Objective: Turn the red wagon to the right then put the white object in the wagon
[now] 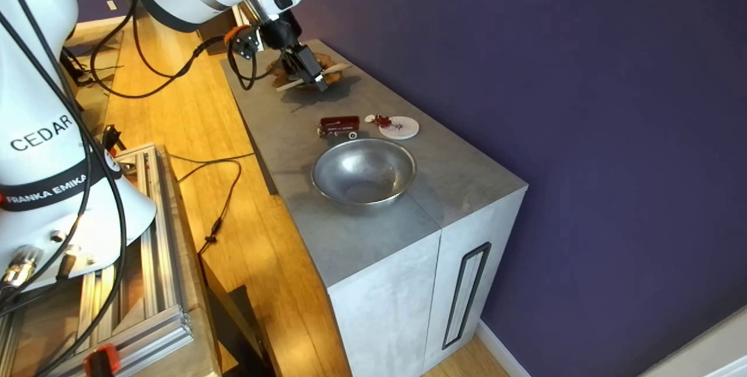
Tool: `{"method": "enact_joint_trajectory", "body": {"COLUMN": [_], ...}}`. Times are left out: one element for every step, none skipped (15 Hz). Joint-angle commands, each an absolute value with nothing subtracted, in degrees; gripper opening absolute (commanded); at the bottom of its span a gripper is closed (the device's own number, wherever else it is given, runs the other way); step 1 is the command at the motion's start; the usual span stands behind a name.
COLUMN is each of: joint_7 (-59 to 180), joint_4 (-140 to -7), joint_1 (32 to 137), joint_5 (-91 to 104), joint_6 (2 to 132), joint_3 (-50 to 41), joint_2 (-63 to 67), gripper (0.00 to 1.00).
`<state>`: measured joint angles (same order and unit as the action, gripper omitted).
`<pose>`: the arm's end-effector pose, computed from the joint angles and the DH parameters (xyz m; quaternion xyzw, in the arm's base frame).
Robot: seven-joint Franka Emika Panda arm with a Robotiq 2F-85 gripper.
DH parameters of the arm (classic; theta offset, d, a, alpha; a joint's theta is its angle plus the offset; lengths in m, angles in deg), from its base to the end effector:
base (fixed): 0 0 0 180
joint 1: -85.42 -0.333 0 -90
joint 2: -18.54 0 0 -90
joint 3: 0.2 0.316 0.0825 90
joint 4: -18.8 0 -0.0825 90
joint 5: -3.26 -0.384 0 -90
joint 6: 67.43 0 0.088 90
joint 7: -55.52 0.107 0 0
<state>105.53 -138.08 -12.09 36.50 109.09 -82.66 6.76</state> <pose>0.3924 0.1325 0.2334 0.9800 0.0000 0.1873 0.0677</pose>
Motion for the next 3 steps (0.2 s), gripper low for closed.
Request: {"method": "enact_joint_trajectory", "body": {"joint_7": [105.5, 105.5, 105.5], "joint_4": [-138.1, -138.1, -138.1], "joint_1": [-12.1, -12.1, -12.1], "joint_5": [36.5, 36.5, 36.5], "joint_6": [109.1, 109.1, 109.1], "joint_3": [-82.7, -82.7, -82.7], "joint_2": [6.8, 6.8, 6.8], "gripper": [1.00, 1.00, 1.00]}}
